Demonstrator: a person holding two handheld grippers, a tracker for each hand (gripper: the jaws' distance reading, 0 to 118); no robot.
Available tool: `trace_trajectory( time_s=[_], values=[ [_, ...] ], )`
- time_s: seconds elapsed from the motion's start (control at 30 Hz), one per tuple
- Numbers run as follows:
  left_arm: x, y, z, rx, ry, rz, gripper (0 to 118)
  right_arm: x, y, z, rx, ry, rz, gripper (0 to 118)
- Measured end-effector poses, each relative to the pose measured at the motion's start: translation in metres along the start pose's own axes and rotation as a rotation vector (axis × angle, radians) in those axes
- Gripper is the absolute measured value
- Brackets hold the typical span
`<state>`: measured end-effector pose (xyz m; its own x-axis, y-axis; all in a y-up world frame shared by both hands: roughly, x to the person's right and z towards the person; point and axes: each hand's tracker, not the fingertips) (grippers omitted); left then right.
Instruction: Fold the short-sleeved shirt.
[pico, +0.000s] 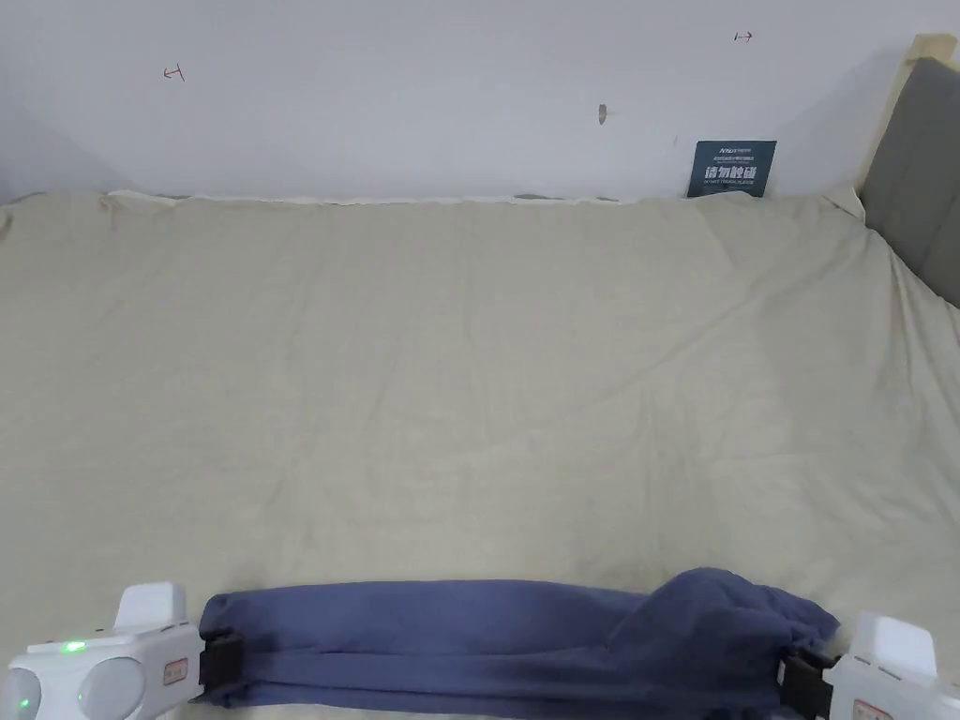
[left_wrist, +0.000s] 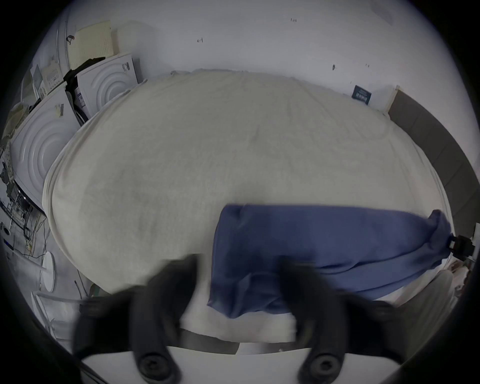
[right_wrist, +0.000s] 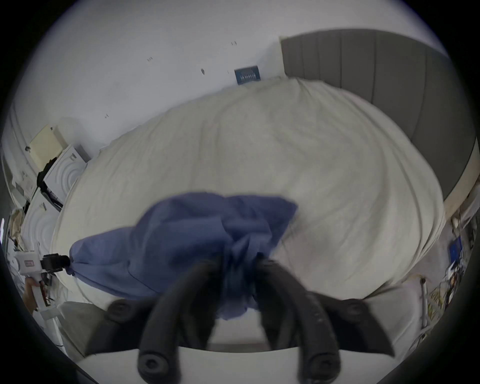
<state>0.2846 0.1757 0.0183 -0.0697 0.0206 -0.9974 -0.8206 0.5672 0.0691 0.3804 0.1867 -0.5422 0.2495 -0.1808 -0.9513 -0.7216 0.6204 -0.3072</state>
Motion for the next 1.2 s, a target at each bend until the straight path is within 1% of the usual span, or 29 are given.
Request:
trace_trajectory(
  time_s=[0.03, 0.07, 0.1, 0.13, 0.23, 0.3, 0.4, 0.5, 0.57, 0.6, 0.63, 0.67, 0.7, 0.73, 0.77, 0.8, 0.83, 0.87, 0.93, 1.2],
  values=[
    [0.002, 0.006, 0.008, 0.03, -0.013, 0.006, 103, -0.005, 0.009, 0.009, 0.037, -0.013, 0.017, 63],
    [0.004, 0.01, 0.017, 0.073, -0.037, 0.014, 111, -0.009, 0.016, 0.016, 0.07, -0.016, 0.03, 82],
    [0.008, 0.017, 0.029, 0.132, -0.064, 0.017, 111, -0.014, 0.025, 0.025, 0.12, -0.015, 0.042, 103],
    [0.013, 0.026, 0.041, 0.198, -0.084, 0.011, 111, -0.02, 0.035, 0.036, 0.176, -0.011, 0.055, 110],
    [0.034, 0.051, 0.079, 0.344, -0.124, -0.021, 111, -0.041, 0.063, 0.066, 0.347, -0.003, 0.113, 111],
    [0.045, 0.064, 0.1, 0.451, -0.177, -0.032, 111, -0.058, 0.08, 0.084, 0.425, -0.01, 0.15, 111],
    [0.064, 0.079, 0.129, 0.61, -0.206, -0.026, 111, -0.082, 0.095, 0.109, 0.556, -0.003, 0.208, 111],
    [0.082, 0.087, 0.148, 0.741, -0.194, -0.033, 111, -0.105, 0.1, 0.126, 0.678, -0.036, 0.25, 111],
    [0.093, 0.088, 0.157, 0.797, -0.153, -0.055, 111, -0.117, 0.099, 0.132, 0.73, -0.074, 0.272, 111],
    [0.098, 0.088, 0.158, 0.823, -0.124, -0.071, 107, -0.122, 0.098, 0.135, 0.752, -0.087, 0.278, 111],
    [0.103, 0.086, 0.16, 0.851, -0.095, -0.092, 101, -0.126, 0.096, 0.136, 0.776, -0.091, 0.286, 111],
    [0.107, 0.084, 0.161, 0.874, -0.069, -0.115, 92, -0.129, 0.095, 0.136, 0.785, -0.096, 0.291, 109],
    [0.11, 0.082, 0.16, 0.882, -0.055, -0.135, 77, -0.131, 0.093, 0.134, 0.79, -0.101, 0.3, 100],
    [0.113, 0.081, 0.159, 0.89, -0.042, -0.146, 64, -0.135, 0.091, 0.134, 0.798, -0.113, 0.306, 87],
    [0.114, 0.079, 0.158, 0.887, -0.049, -0.14, 49, -0.137, 0.089, 0.133, 0.803, -0.12, 0.31, 70],
    [0.114, 0.077, 0.158, 0.89, -0.061, -0.139, 20, -0.138, 0.088, 0.133, 0.807, -0.122, 0.312, 38],
    [0.114, 0.076, 0.158, 0.891, -0.074, -0.134, 1, -0.14, 0.087, 0.132, 0.807, -0.124, 0.311, 12],
    [0.114, 0.077, 0.158, 0.898, -0.094, -0.124, 0, -0.14, 0.087, 0.13, 0.807, -0.123, 0.31, 2],
    [0.108, 0.077, 0.158, 0.892, -0.119, -0.119, 0, -0.138, 0.089, 0.128, 0.801, -0.11, 0.299, 1],
    [0.105, 0.083, 0.156, 0.882, -0.105, -0.13, 0, -0.137, 0.093, 0.124, 0.785, -0.101, 0.293, 1]
  ],
)
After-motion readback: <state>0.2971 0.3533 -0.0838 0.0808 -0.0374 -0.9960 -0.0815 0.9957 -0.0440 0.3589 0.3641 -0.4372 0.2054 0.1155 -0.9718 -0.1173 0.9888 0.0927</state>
